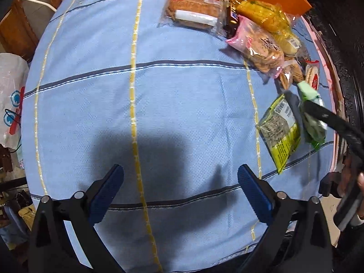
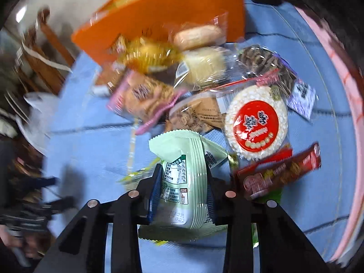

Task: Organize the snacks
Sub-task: 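Grasp the yellow-green snack bag with the left gripper while the right grasps the pale green bag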

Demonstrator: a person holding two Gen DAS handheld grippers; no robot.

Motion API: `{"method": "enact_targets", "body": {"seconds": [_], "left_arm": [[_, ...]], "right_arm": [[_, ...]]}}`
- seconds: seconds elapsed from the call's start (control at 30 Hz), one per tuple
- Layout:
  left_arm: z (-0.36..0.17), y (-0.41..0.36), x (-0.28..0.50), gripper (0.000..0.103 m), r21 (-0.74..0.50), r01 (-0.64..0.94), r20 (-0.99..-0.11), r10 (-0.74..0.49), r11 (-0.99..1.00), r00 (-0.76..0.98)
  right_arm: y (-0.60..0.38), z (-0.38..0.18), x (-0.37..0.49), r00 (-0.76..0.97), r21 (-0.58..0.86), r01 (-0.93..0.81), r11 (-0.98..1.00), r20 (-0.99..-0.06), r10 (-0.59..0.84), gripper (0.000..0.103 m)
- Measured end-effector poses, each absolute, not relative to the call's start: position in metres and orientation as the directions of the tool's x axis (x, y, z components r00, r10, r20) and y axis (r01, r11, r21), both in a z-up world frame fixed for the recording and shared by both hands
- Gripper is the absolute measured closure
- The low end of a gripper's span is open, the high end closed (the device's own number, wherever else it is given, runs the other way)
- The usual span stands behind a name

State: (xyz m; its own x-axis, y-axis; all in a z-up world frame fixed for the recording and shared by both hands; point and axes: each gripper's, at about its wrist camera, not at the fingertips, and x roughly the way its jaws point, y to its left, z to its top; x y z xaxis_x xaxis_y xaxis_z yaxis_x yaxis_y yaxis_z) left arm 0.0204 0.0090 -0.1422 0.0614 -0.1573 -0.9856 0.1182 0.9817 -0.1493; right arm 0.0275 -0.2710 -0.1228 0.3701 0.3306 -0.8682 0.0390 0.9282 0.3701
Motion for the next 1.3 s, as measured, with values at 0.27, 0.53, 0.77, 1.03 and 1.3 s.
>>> {"method": "enact_targets", "body": {"seconds": [0.27,0.53,0.77,1.03,1.3], "left_arm": [[-0.146,-0.057,0.027,0.005,-0.139,0.276,-0.986,-0.157,0.951,0.046],[-0.142,-0.123,0.063,0.005,-0.088,0.308,-0.990,-0.118,0.947,0.079],[-0.169,-0.129,0.070,0.005,-0.100,0.124,-0.994,-0.093,0.987,-0.055],[-0.168,-0.144,0.074,0.004,-0.009,-0.154,-0.995,-0.024,0.988,-0.095],[-0.156,-0.129,0.061,0.004,-0.007,-0.457,-0.994,-0.055,0.889,-0.091]], "right_arm": [[-0.315,-0.103,-0.017,0.426,0.454,0.087,0.887,-0.822,0.379,0.068],[-0.354,-0.112,-0.030,0.415,0.490,0.101,0.866,-0.812,0.411,0.068],[-0.365,-0.114,-0.019,0.378,0.489,0.038,0.871,-0.814,0.441,0.067],[-0.359,-0.105,0.000,0.343,0.490,-0.082,0.868,-0.803,0.486,0.066],[-0.351,-0.103,0.003,0.322,0.494,-0.154,0.856,-0.794,0.516,0.066]]}}
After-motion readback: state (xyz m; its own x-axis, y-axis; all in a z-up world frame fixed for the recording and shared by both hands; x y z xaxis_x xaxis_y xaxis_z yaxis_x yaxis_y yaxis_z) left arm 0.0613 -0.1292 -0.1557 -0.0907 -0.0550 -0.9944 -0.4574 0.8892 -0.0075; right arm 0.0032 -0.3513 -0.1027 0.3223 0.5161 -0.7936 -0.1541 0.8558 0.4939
